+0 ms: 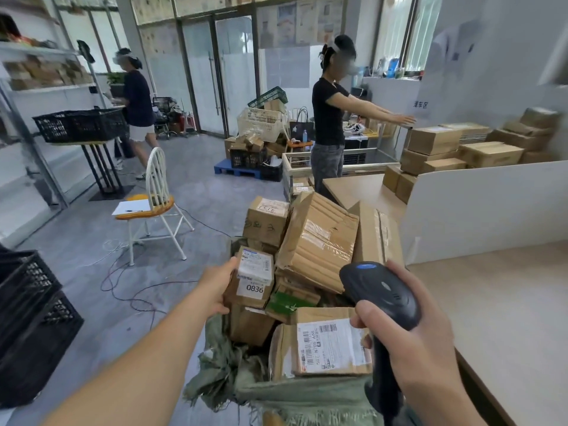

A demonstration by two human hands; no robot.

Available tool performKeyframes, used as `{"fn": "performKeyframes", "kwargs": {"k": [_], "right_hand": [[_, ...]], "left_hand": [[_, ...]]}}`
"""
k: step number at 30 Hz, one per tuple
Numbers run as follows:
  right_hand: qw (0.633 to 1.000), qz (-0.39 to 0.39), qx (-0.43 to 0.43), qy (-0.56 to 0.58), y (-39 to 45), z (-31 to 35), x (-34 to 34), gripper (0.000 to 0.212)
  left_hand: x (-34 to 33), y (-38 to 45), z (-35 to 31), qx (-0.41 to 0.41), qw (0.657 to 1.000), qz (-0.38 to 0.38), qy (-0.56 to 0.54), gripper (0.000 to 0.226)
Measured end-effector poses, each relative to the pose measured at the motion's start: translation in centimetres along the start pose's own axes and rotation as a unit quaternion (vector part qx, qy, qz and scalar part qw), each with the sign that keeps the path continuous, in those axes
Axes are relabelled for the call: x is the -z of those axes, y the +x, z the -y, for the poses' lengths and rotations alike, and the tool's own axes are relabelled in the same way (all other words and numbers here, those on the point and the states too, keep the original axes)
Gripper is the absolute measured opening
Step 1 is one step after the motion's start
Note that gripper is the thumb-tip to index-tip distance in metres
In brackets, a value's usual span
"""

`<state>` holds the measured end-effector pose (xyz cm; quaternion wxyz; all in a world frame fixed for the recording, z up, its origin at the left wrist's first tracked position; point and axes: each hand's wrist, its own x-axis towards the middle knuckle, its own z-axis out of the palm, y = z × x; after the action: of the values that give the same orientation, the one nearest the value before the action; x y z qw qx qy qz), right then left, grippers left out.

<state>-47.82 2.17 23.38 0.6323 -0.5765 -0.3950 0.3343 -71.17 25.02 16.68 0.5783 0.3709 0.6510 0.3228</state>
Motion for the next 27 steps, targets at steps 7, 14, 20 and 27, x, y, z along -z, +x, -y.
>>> {"fn": "performKeyframes", "kwargs": {"k": [7, 14, 20, 27], "right_hand": [[1.0, -0.026, 0.007, -0.001, 0.3, -0.3, -1.0, 0.07], [0.999, -0.05, 0.019, 0.004, 0.0, -0.2, -0.7, 0.067], [0.997, -0.068, 0.036, 0.009, -0.9, 0.0, -0.4, 0.07], [0.997, -0.069, 0.041, 0.018, -2.0, 0.3, -0.1, 0.074]], "left_hand": [[0.2, 1.8, 0.2, -0.082, 0.99, -0.024, 0.113, 0.022], [0.1, 2.5, 0.0, -0.122, 0.974, -0.034, 0.19, 0.045], [-0.1, 2.6, -0.1, -0.151, 0.965, -0.038, 0.211, 0.05], [-0.1, 1.3, -0.3, -0.177, 0.961, -0.043, 0.208, 0.048]]}}
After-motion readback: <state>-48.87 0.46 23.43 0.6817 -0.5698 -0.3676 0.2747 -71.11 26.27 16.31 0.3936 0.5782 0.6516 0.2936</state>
